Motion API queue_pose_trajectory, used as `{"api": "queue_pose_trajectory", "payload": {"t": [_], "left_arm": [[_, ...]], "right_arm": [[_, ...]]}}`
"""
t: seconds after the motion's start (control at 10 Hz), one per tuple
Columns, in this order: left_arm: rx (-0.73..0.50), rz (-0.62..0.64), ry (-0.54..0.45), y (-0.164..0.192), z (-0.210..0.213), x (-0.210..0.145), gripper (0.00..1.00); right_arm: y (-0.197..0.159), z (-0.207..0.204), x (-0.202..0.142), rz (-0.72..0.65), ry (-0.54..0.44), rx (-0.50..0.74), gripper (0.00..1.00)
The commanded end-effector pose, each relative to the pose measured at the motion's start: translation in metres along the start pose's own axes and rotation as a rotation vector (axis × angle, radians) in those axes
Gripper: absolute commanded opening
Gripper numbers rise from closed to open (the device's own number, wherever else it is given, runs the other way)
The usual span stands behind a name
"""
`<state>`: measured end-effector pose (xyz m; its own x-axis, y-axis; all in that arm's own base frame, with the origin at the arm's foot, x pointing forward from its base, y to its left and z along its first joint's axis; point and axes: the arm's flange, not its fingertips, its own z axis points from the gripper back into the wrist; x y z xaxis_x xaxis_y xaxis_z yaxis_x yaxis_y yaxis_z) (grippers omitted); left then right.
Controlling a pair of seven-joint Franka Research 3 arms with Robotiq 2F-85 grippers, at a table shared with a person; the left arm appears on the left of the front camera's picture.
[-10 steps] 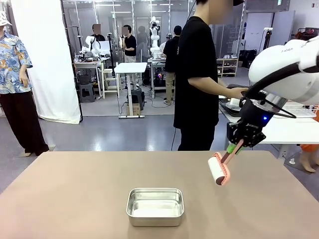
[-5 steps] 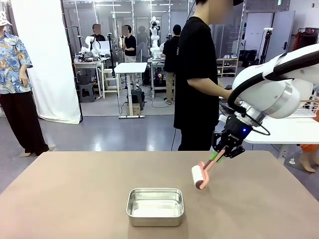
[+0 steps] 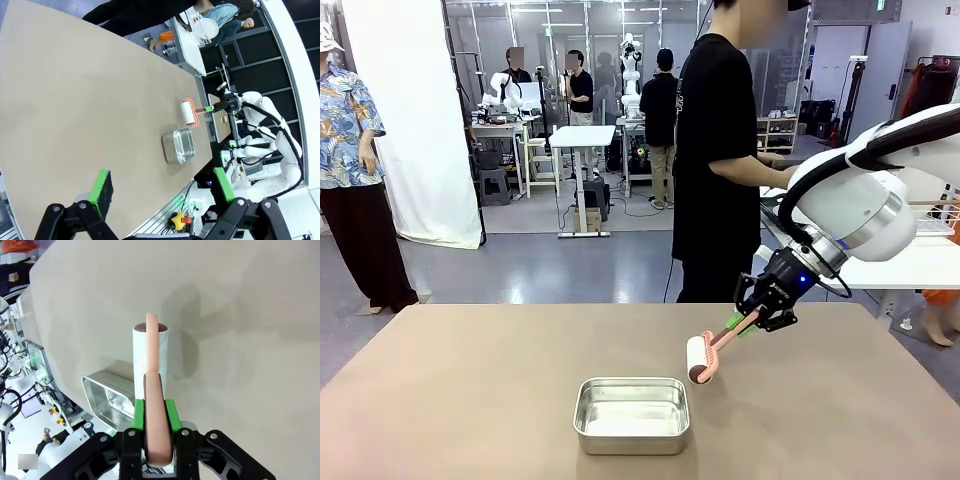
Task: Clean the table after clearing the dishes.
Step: When the right (or left) Handle tray is removed, use the right hand (or left hand) to clean the right (or left) side of the table with the Lint Roller.
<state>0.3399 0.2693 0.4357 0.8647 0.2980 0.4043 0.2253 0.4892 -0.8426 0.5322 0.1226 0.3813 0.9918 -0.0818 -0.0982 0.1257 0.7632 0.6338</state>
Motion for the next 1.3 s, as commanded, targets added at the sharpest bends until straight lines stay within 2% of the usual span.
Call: {"api": "queue_pose_trajectory", "payload": {"t": [0.0, 0.1, 0.3, 0.6, 0.9, 1.2], "left_arm": [[-0.008, -0.010, -0.009, -0.001, 0.002, -0.003, 1.00], [-0.008, -0.010, -0.009, -0.001, 0.002, -0.003, 1.00], [-0.008, -0.010, -0.009, -0.001, 0.002, -0.003, 1.00], [-0.008, -0.010, -0.009, -0.001, 0.002, -0.003, 1.00], [-0.008, -0.010, -0.009, -0.001, 0.002, -0.003, 1.00], [-0.008, -0.010, -0.009, -0.001, 0.002, -0.003, 1.00]], "right_arm": [[-0.010, -0.005, -0.010, 0.061, -0.088, 0.052, 0.21], [-0.012, -0.004, -0.010, 0.091, -0.105, 0.066, 0.21], [-0.014, -0.013, -0.007, 0.115, -0.073, 0.059, 0.21], [-0.030, -0.027, 0.012, 0.031, -0.003, 0.016, 0.21], [-0.063, -0.022, 0.013, -0.007, -0.086, -0.066, 0.21], [-0.110, 0.012, -0.001, -0.058, -0.149, -0.091, 0.21]]}}
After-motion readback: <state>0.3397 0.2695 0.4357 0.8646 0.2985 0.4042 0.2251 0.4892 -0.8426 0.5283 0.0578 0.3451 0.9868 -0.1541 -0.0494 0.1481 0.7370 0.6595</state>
